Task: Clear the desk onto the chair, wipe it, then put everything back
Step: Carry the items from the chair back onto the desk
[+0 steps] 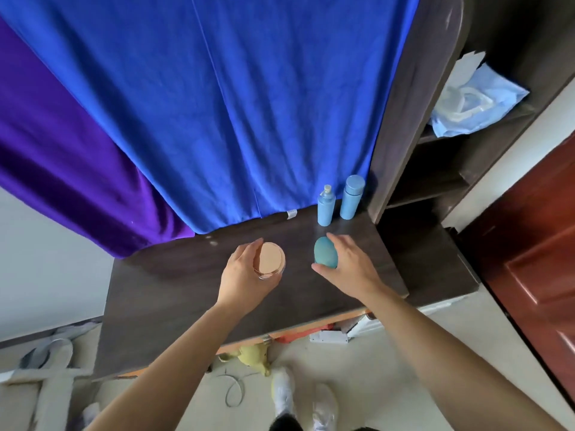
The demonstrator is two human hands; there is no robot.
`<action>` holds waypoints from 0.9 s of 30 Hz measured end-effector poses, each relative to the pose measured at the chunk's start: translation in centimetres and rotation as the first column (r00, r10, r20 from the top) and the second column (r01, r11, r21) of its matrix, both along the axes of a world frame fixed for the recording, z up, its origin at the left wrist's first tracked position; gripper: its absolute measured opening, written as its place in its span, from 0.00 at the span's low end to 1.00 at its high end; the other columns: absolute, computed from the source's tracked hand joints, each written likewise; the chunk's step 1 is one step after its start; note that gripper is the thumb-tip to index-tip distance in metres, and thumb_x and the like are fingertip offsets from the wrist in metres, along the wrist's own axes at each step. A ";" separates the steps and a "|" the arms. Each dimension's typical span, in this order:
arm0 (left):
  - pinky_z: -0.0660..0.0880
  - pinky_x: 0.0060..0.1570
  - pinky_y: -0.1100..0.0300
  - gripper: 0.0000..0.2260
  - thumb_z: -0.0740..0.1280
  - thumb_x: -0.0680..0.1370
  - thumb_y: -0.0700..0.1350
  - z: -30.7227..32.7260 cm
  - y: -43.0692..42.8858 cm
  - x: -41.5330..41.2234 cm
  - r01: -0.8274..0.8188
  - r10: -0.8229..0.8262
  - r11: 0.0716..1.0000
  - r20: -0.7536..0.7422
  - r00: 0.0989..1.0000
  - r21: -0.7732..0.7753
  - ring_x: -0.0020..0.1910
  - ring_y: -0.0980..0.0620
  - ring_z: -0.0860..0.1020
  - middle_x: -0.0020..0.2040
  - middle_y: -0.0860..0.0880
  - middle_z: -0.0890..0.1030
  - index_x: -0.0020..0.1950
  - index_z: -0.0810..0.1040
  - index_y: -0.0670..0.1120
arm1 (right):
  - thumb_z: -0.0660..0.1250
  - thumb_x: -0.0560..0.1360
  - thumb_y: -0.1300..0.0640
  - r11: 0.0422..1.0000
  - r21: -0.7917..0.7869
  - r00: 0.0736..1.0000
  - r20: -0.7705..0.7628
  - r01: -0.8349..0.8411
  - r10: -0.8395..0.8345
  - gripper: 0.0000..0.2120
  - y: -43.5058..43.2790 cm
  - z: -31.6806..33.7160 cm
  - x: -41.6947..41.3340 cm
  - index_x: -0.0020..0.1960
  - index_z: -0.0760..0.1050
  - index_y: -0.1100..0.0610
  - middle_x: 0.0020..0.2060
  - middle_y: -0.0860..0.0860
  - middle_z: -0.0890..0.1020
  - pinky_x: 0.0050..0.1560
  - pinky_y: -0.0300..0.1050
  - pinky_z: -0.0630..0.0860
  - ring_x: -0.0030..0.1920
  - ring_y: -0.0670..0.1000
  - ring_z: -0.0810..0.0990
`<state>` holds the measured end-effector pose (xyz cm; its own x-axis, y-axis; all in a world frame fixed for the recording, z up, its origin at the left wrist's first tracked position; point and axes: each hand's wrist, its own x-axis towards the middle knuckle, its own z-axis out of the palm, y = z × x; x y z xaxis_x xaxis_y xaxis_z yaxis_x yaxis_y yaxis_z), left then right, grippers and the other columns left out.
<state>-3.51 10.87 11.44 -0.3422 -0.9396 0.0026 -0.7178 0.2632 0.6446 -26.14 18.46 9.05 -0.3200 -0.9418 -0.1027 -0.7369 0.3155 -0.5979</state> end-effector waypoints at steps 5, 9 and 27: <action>0.72 0.63 0.55 0.34 0.77 0.68 0.57 -4.7 -5.9 -1.6 0.009 -0.014 0.993 0.041 0.999 0.115 0.64 0.51 0.74 0.64 0.53 0.76 0.71 0.72 0.50 | 0.74 0.72 0.43 0.995 0.087 0.998 0.006 0.058 -0.059 0.38 -5.0 -3.2 -0.2 0.76 0.64 0.54 0.69 0.50 0.70 0.66 0.50 0.72 0.67 0.53 0.74; 0.73 0.60 0.56 0.33 0.76 0.68 0.58 -8.9 -10.5 -3.3 0.030 -0.046 0.986 0.092 0.995 0.165 0.61 0.50 0.75 0.61 0.52 0.77 0.70 0.72 0.51 | 0.73 0.73 0.46 0.989 0.145 0.999 -0.005 0.038 -0.038 0.38 -10.1 -6.3 -0.2 0.77 0.62 0.55 0.71 0.52 0.68 0.65 0.51 0.72 0.68 0.55 0.72; 0.67 0.68 0.53 0.35 0.72 0.76 0.52 -13.0 -14.4 -4.4 0.136 -0.144 0.977 0.042 0.989 0.165 0.76 0.48 0.62 0.78 0.48 0.63 0.79 0.62 0.47 | 0.69 0.77 0.44 0.991 0.117 0.997 -0.045 0.068 -0.063 0.42 -13.7 -10.5 0.4 0.81 0.51 0.58 0.80 0.52 0.56 0.73 0.46 0.63 0.79 0.50 0.56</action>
<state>-7.94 -3.52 -1.53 -0.4660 -0.8689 -0.1668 -0.7157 0.2593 0.6485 -25.74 4.79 -1.44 -0.3868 -0.9007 -0.1977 -0.7352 0.4306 -0.5235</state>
